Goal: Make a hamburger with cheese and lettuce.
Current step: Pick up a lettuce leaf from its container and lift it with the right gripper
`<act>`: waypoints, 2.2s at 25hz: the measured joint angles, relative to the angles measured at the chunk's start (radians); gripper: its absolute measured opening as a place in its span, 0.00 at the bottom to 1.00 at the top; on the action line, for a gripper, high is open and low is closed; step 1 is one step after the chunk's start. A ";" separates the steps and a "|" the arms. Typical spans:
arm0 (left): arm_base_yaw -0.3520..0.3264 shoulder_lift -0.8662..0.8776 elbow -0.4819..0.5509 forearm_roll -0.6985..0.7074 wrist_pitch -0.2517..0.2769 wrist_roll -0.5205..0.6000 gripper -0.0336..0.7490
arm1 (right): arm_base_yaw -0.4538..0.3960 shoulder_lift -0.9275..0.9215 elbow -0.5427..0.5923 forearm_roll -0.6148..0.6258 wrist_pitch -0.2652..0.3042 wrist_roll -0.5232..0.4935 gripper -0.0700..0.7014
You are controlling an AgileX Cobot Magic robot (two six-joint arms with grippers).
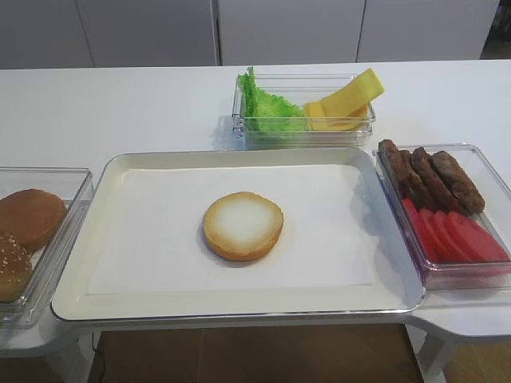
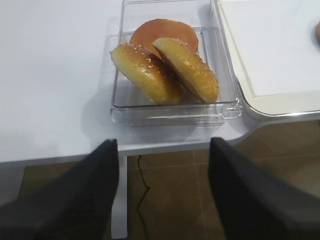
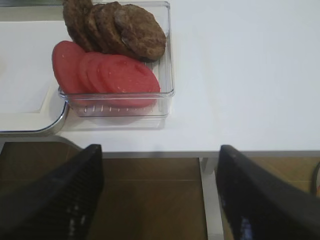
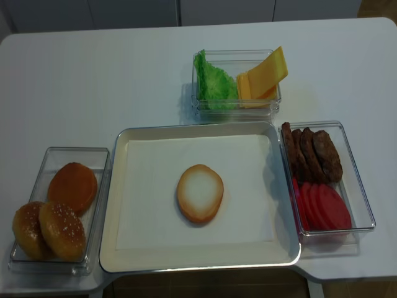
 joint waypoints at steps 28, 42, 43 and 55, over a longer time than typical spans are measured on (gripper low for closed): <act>0.000 0.000 0.000 0.000 0.000 0.000 0.58 | 0.000 0.160 -0.087 0.085 -0.055 0.108 0.75; 0.000 0.000 0.000 0.000 0.000 0.000 0.58 | 0.000 0.678 -0.373 0.097 -0.107 0.108 0.74; 0.000 0.000 0.000 0.000 0.000 0.000 0.58 | 0.000 0.699 -0.393 0.097 -0.108 0.108 0.74; 0.000 0.000 0.000 0.000 0.000 0.000 0.58 | 0.038 0.884 -0.570 0.106 -0.079 0.106 0.74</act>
